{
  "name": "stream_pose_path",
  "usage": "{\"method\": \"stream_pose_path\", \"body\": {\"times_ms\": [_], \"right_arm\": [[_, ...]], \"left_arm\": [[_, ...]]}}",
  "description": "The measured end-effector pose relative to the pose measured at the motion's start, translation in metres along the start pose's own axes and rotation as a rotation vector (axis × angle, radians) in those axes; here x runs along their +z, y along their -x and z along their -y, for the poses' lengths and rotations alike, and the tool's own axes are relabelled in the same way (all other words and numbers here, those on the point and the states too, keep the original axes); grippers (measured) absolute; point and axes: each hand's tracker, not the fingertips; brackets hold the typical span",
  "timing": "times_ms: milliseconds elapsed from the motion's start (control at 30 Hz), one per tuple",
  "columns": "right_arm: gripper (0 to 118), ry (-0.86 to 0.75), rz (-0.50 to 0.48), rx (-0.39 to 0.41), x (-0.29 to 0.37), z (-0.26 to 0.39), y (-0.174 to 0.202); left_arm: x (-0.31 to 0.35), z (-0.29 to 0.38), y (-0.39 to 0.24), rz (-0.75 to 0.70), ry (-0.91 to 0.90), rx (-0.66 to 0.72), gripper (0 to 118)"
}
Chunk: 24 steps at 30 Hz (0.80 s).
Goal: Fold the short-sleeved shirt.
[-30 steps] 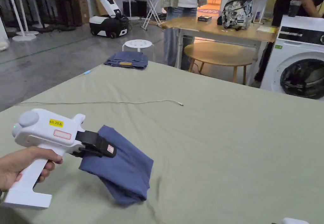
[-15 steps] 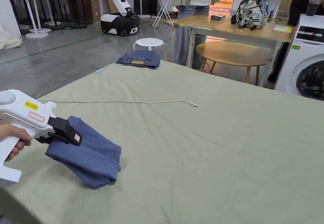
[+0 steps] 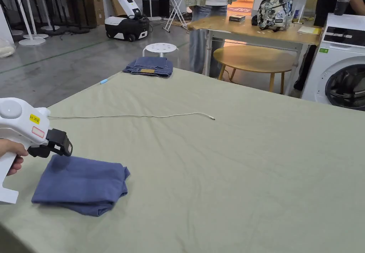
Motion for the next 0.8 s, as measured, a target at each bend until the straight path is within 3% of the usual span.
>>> {"method": "stream_pose_path", "body": {"times_ms": [167,200,300,400,533,800], "right_arm": [[0,-0.004,-0.003,-0.012,0.002,0.0,-0.002],[0,-0.005,-0.002,-0.015,0.002,0.0,-0.002],[0,-0.008,-0.002,-0.023,0.002,0.002,-0.005],[0,-0.011,-0.003,-0.037,0.003,0.001,-0.009],[0,-0.027,0.003,-0.049,0.011,-0.005,-0.011],[0,-0.07,0.04,-0.1,0.022,-0.015,-0.031]], "left_arm": [[-0.012,0.009,-0.014,0.044,-0.017,-0.017,59],[-0.016,0.013,-0.018,0.059,-0.031,-0.019,53],[-0.026,0.035,-0.044,0.09,-0.062,-0.026,15],[-0.039,0.052,-0.063,0.174,-0.124,-0.009,1],[-0.04,0.082,-0.113,0.317,-0.192,-0.009,0],[-0.034,0.141,-0.246,0.416,-0.309,-0.188,0]]}}
